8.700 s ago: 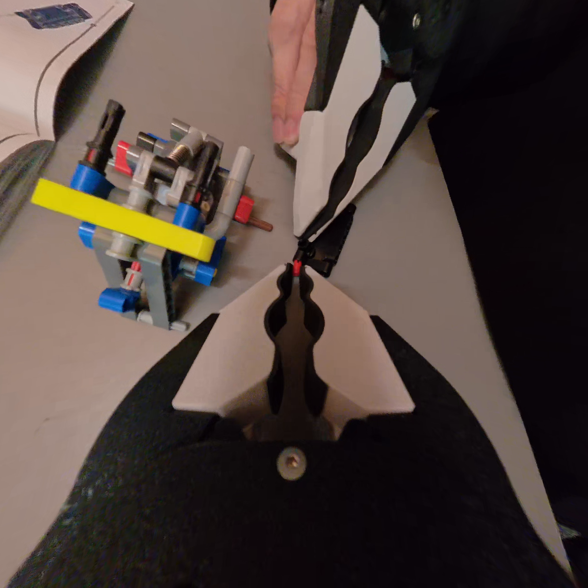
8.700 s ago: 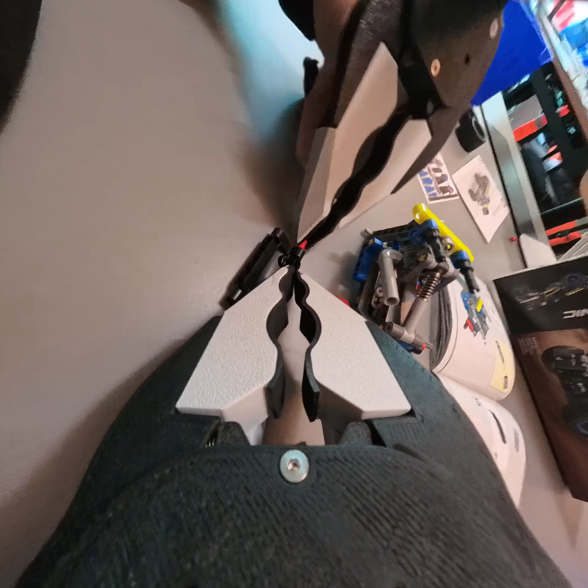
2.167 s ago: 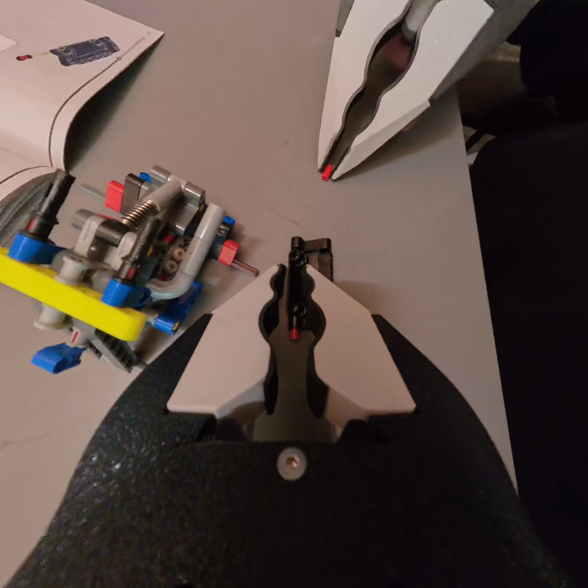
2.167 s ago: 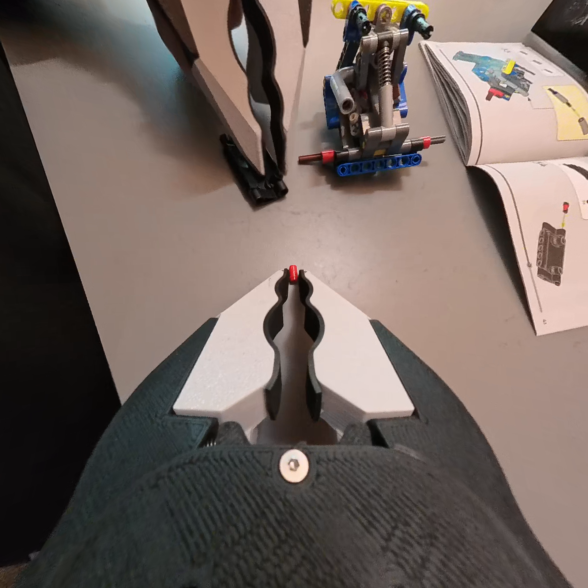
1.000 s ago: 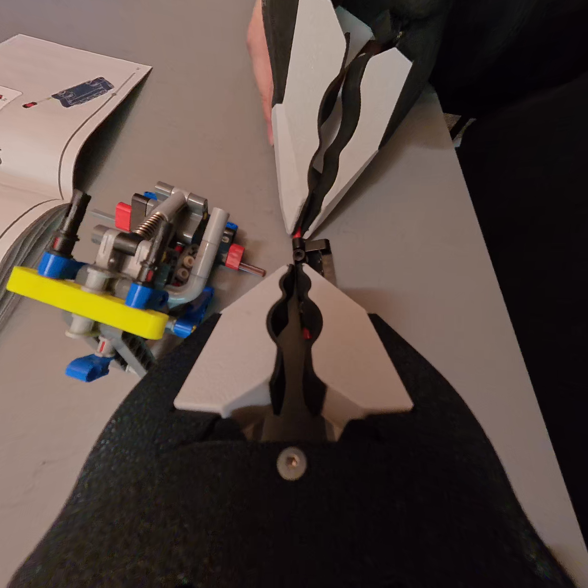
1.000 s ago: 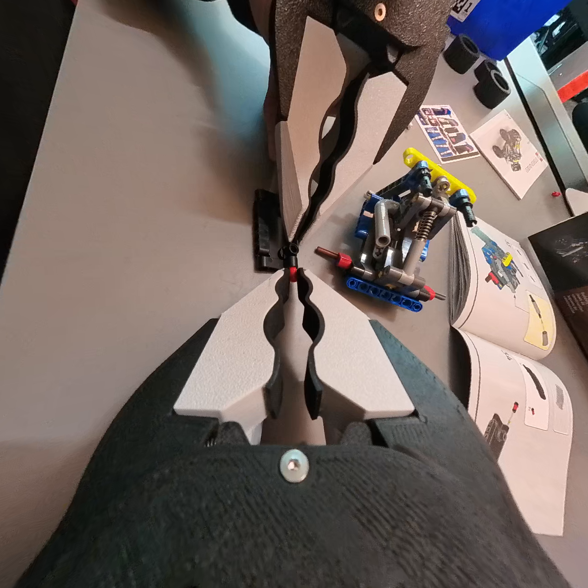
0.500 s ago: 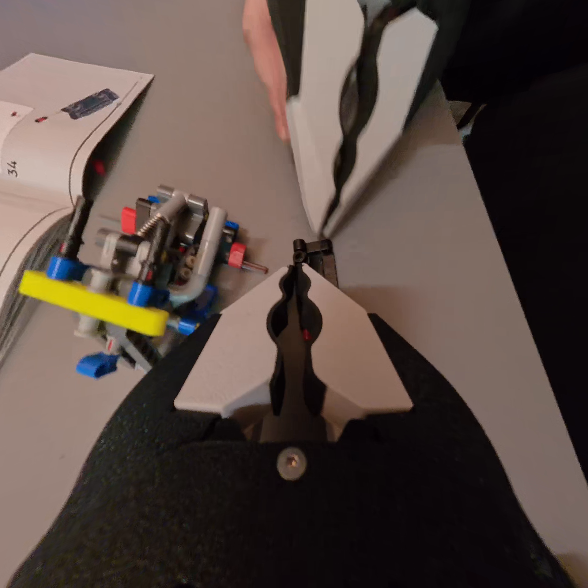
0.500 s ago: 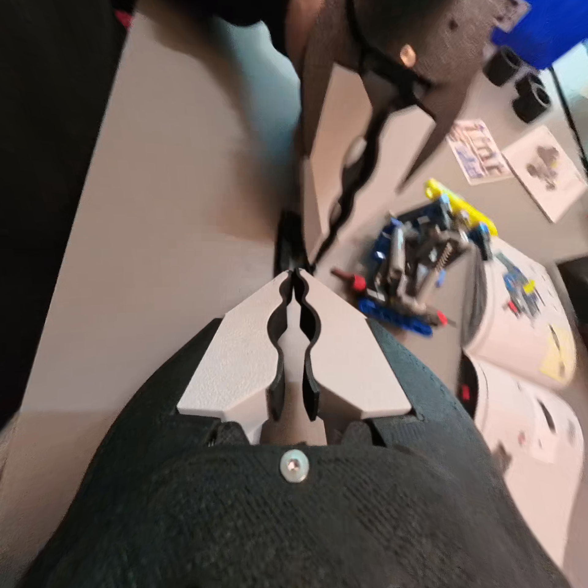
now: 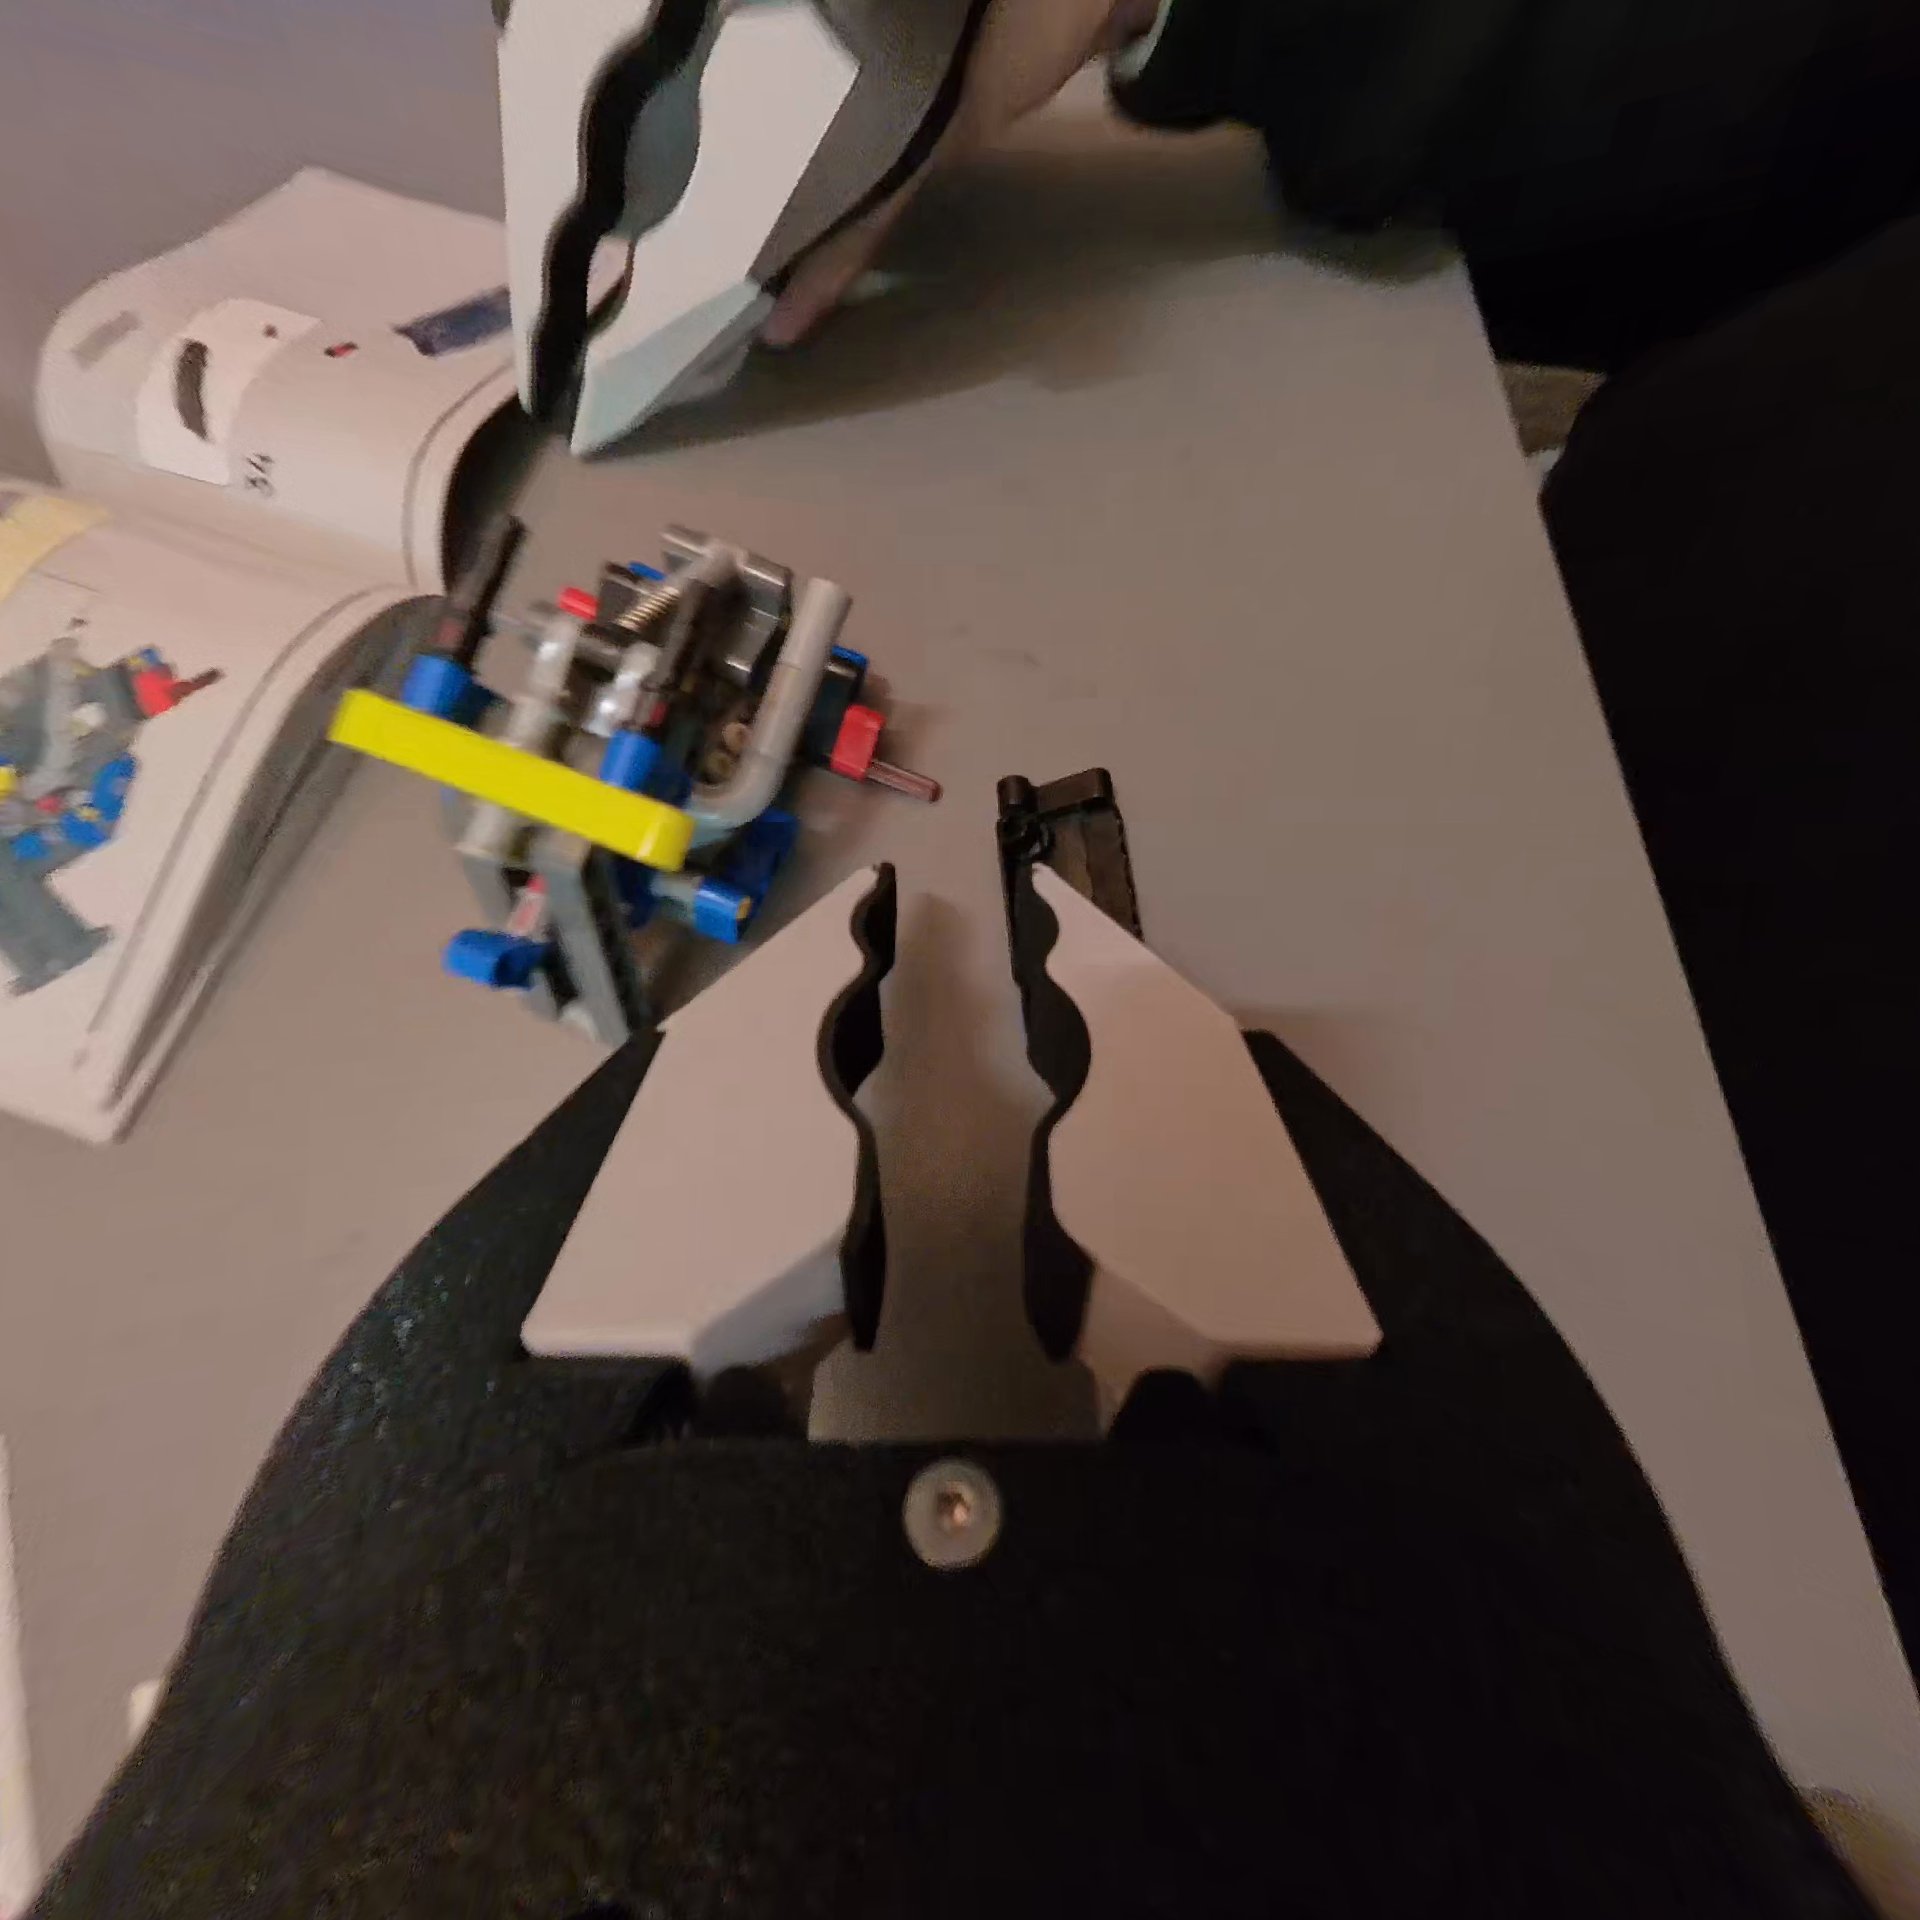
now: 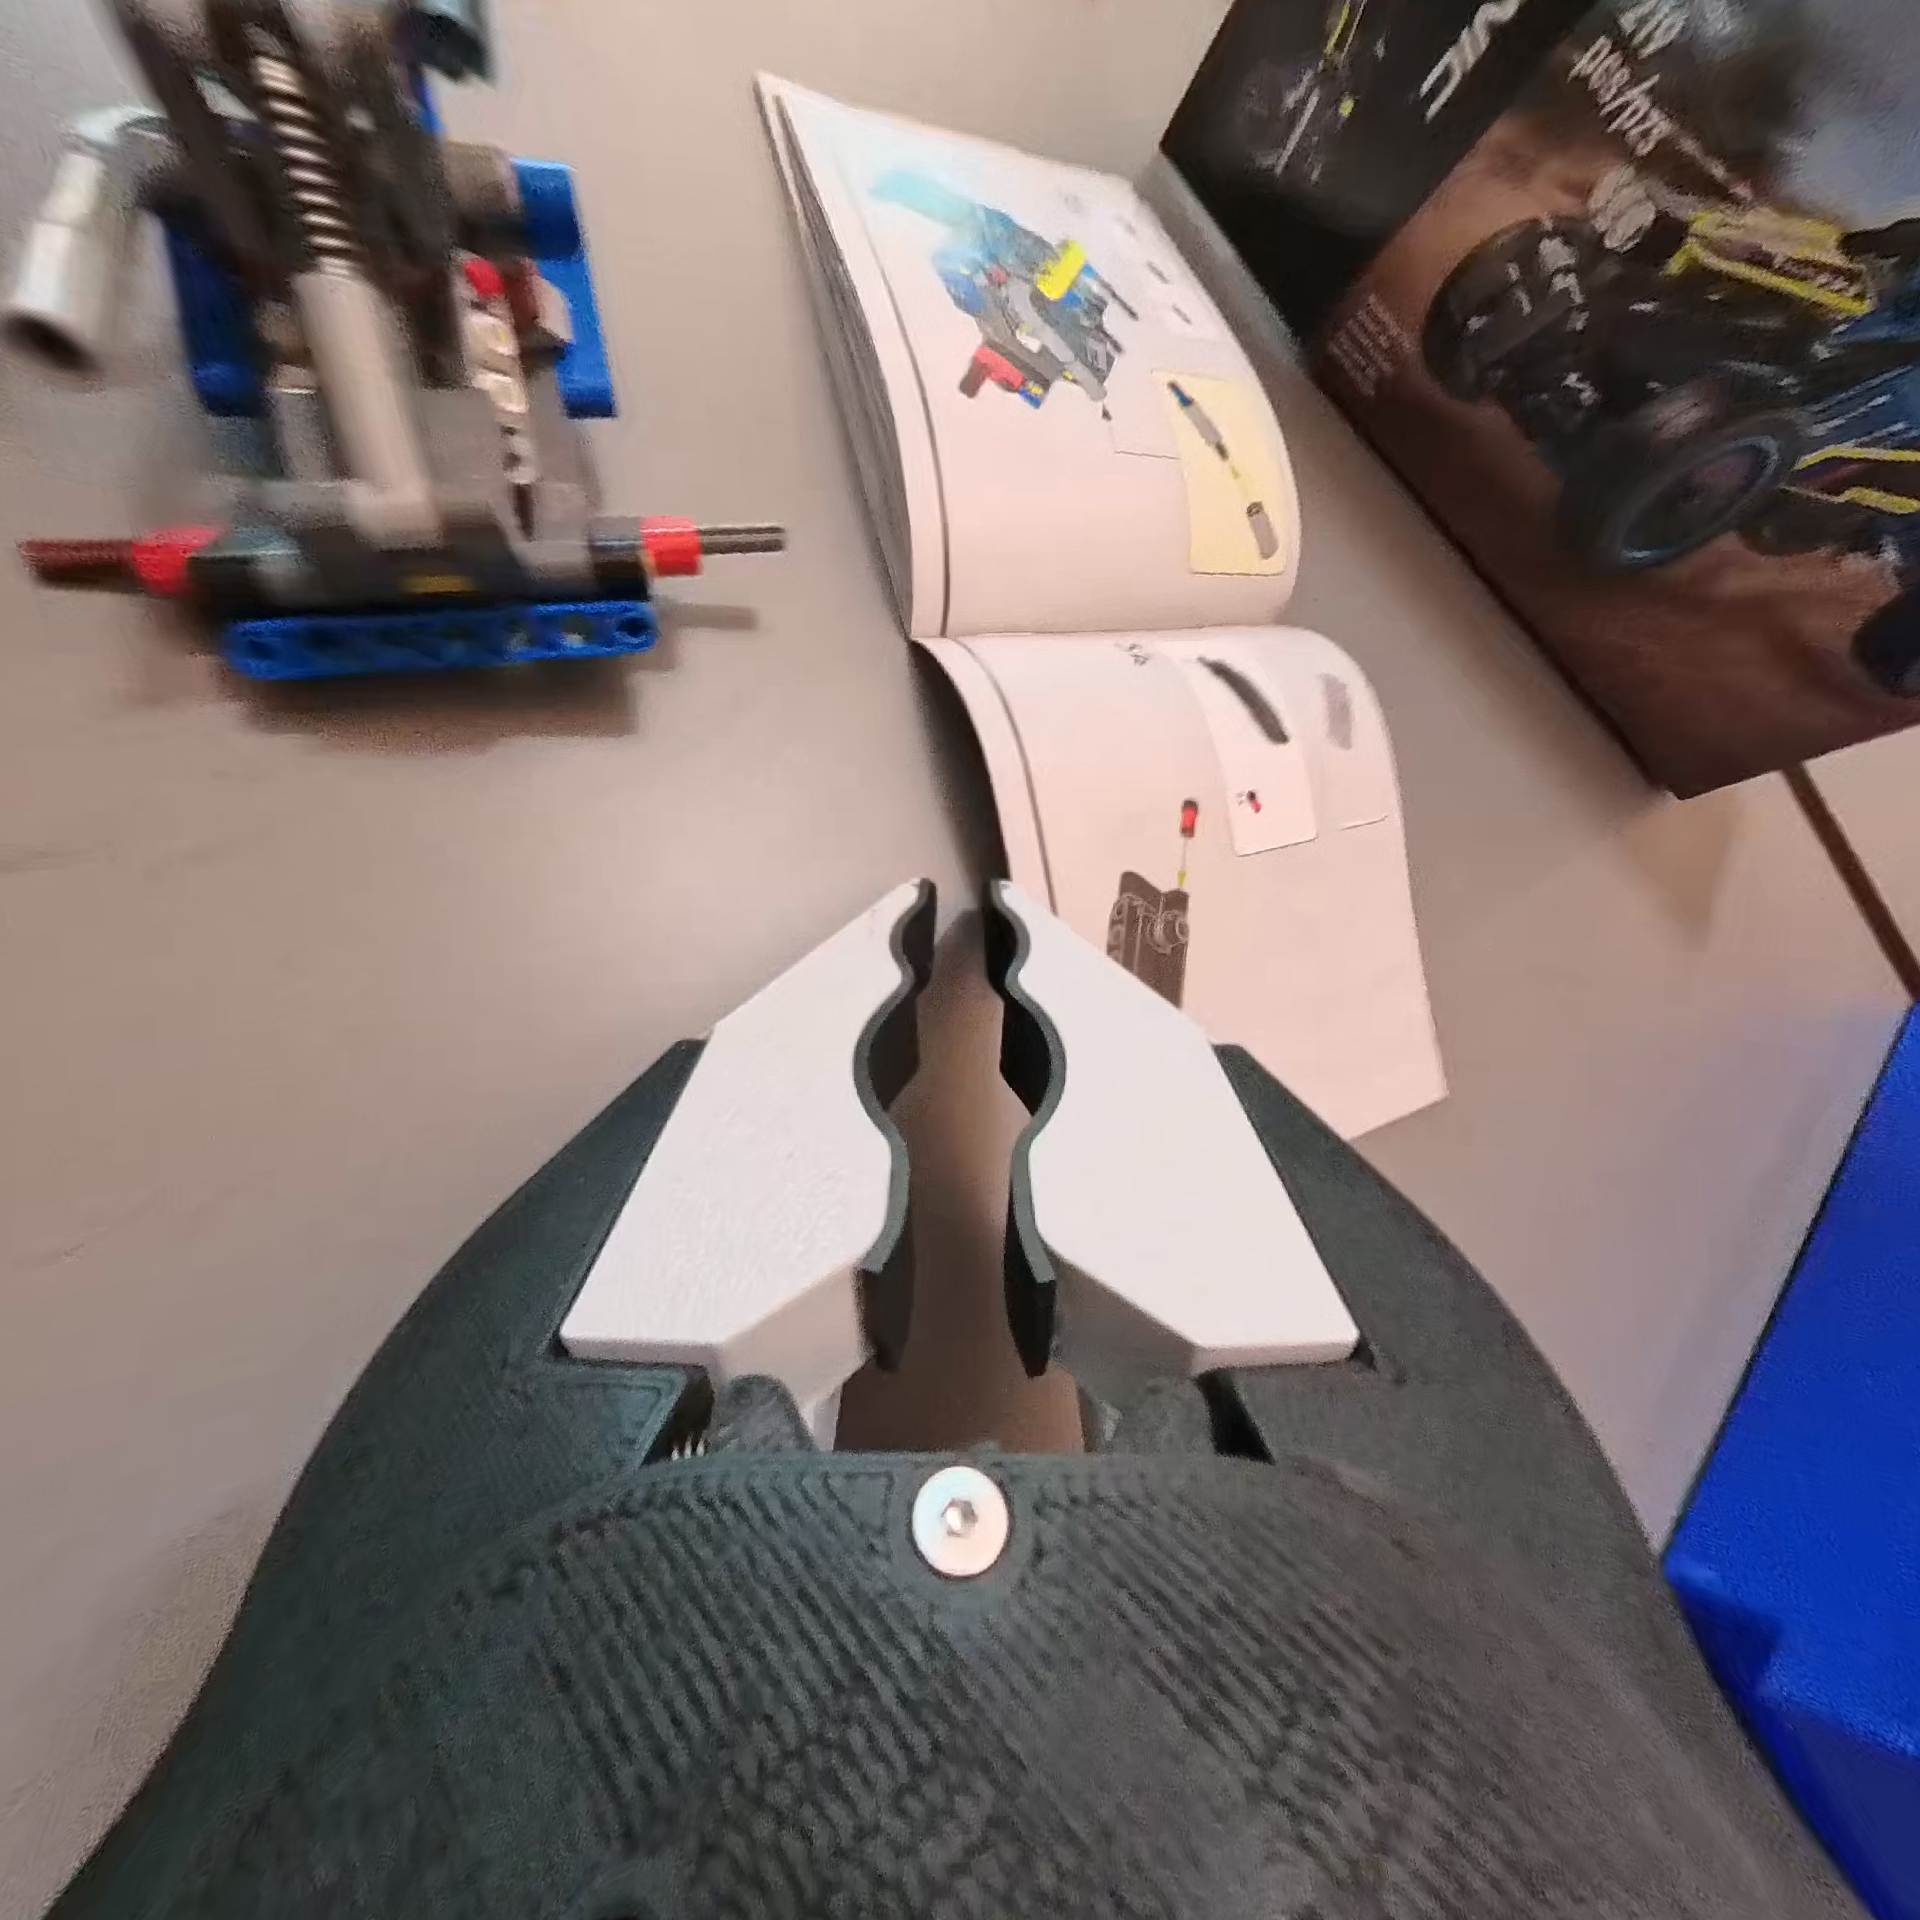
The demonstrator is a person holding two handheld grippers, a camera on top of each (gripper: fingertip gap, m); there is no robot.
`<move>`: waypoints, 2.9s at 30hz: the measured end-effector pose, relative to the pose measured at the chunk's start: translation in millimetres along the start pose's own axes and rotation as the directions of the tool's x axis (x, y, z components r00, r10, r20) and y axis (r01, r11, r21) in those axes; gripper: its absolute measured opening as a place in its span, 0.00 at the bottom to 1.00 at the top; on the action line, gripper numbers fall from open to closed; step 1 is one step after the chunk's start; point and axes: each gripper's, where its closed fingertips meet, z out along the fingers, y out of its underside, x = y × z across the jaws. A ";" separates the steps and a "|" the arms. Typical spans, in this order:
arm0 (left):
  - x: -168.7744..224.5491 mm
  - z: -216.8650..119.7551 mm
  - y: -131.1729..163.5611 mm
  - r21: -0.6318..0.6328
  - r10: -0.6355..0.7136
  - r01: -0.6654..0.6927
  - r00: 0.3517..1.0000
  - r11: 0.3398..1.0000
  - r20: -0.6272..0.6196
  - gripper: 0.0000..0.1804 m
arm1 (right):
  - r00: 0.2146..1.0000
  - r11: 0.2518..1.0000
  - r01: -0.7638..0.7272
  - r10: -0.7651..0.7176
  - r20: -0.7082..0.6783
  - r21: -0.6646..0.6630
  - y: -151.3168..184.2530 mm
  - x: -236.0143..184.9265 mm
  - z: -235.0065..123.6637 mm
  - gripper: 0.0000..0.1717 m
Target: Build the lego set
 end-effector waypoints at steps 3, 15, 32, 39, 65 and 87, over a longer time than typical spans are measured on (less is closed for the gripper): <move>-31.1 -26.6 -6.9 0.050 0.003 -0.010 0.990 0.999 0.141 0.10 | 0.995 0.996 0.089 -0.088 -0.045 0.006 -9.9 17.6 14.9 0.11; -164.3 -3.1 -31.5 -0.171 0.204 -0.148 0.899 0.974 0.386 0.22 | 0.947 0.955 0.293 -0.296 -0.129 -0.040 -6.3 54.9 23.3 0.20; -152.2 0.3 -21.1 -0.124 0.058 -0.008 0.912 0.992 0.406 0.16 | 0.968 0.997 0.055 -0.066 0.242 0.051 -9.3 36.9 23.3 0.17; -139.0 -9.3 -15.9 -0.047 -0.028 0.051 0.916 0.998 0.401 0.15 | 0.887 0.890 -0.454 0.455 0.072 -0.030 -13.1 35.1 24.9 0.17; -73.4 -46.4 -107.2 0.154 0.326 -0.428 0.838 0.891 0.438 0.14 | 0.917 0.908 -0.349 0.278 0.287 0.233 -60.3 -6.0 -31.4 0.00; -4.0 -16.0 -61.3 -0.080 0.582 -0.580 0.783 0.811 0.219 0.09 | 0.760 0.977 -0.211 0.153 0.632 0.018 -20.2 -93.8 -66.0 0.00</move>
